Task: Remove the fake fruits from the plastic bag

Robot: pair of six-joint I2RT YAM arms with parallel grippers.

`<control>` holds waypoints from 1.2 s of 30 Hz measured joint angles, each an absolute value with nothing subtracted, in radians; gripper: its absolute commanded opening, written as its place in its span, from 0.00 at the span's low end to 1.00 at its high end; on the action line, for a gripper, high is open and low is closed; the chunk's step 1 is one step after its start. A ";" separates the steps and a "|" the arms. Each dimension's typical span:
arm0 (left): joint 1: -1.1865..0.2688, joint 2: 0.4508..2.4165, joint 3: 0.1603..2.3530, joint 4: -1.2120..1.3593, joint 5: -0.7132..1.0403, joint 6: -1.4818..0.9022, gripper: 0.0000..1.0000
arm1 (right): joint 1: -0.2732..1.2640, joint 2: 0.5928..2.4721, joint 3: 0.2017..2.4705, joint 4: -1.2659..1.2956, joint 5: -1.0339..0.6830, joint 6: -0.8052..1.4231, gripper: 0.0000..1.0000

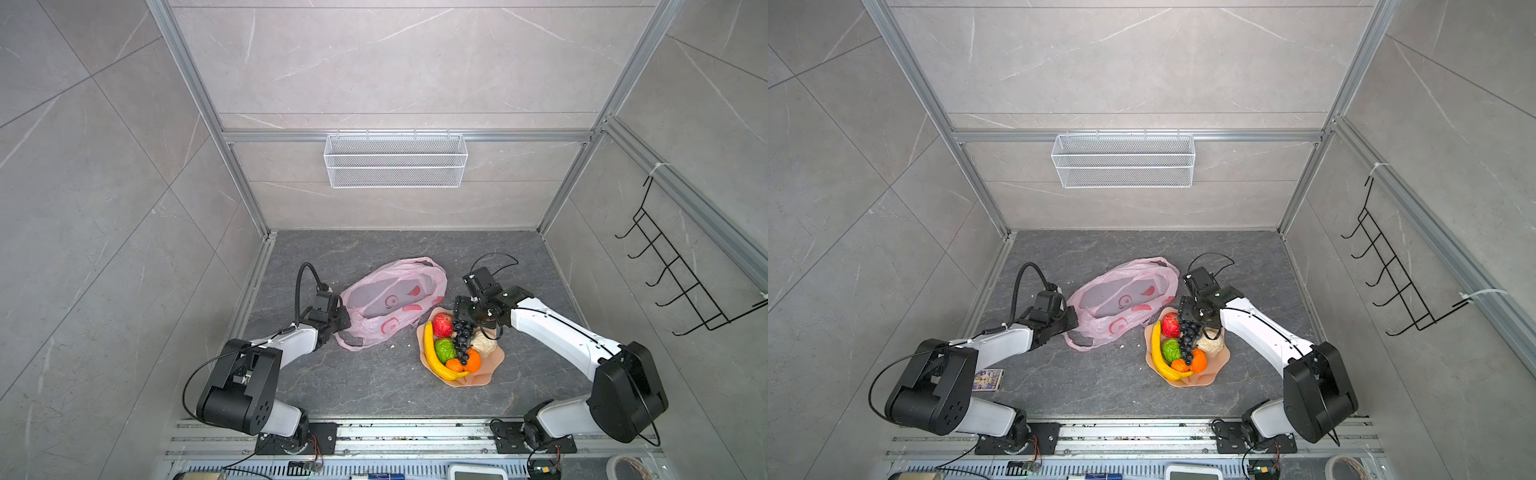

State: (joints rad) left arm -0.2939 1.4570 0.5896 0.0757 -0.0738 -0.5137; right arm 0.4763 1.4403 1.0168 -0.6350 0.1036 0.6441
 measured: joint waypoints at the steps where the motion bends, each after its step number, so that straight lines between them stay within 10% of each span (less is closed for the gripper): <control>1: -0.294 1.457 0.590 0.076 -0.074 -0.514 0.06 | 0.476 1.440 1.017 -0.635 0.107 0.644 0.82; 7: -0.294 1.457 0.590 0.076 -0.074 -0.514 0.05 | 0.476 1.426 1.017 -0.642 0.126 0.640 1.00; 22: -0.304 1.466 0.655 0.026 -0.071 -0.525 0.01 | 0.429 1.280 1.031 -0.727 0.161 0.602 1.00; 36: -0.395 1.811 1.233 -0.029 -0.071 -0.555 0.03 | 0.149 0.865 0.918 -0.838 0.080 0.625 1.00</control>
State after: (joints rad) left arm -0.3946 1.8111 1.2327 -0.0288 -0.0708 -0.5549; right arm 0.1486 0.8654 0.9184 -0.8383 0.0795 0.6254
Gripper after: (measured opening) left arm 0.046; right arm 0.997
